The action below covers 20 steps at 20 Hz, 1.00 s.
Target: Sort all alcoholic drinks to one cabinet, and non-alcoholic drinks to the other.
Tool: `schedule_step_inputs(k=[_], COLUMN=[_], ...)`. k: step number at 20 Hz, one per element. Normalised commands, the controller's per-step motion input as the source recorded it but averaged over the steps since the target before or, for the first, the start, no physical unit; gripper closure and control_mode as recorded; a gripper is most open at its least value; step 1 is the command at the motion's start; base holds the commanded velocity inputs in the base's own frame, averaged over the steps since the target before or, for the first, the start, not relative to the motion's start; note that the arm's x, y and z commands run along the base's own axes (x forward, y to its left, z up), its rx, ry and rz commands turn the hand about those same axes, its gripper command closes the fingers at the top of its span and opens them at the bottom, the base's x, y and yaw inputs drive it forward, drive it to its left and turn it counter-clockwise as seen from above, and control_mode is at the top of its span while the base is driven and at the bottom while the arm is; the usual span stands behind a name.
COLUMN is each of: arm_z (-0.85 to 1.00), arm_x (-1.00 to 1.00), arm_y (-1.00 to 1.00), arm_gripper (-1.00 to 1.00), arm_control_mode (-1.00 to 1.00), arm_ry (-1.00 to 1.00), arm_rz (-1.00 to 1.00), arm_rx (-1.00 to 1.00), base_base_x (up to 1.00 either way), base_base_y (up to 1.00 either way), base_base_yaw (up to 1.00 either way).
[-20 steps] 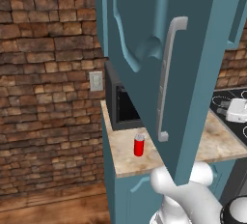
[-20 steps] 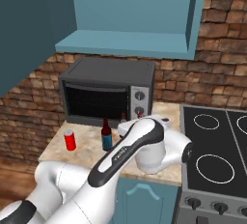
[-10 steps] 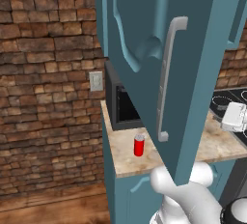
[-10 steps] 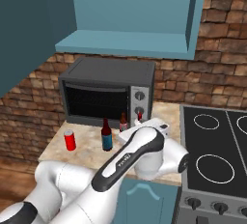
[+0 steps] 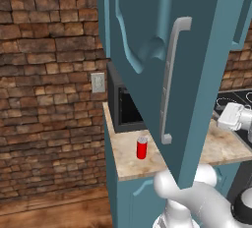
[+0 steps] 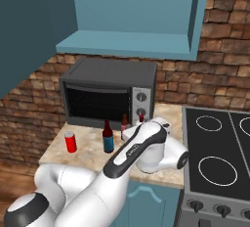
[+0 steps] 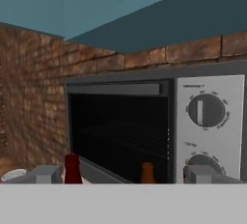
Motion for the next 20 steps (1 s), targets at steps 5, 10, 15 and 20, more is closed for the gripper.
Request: schedule_step_inputs(k=[5,10,15,20], arm_z=[-0.20,-0.25,-0.22,-0.18], arm_x=[0.30,0.27,0.23,0.28], arm_y=[-0.21,-0.10,-0.11,-0.01], arm_gripper=[-1.00,-1.00,-1.00,-1.00], arm_control_mode=[-1.00,-1.00,-1.00,-1.00], arm_ry=[0.00,0.00,0.00,0.00], arm_rz=[0.00,0.00,0.00,0.00], arm_rx=[0.00,0.00,0.00,0.00], base_base_x=[0.00,0.00,0.00,0.00], base_base_y=[0.00,0.00,0.00,0.00], base_base_yaw=[0.00,0.00,0.00,0.00])
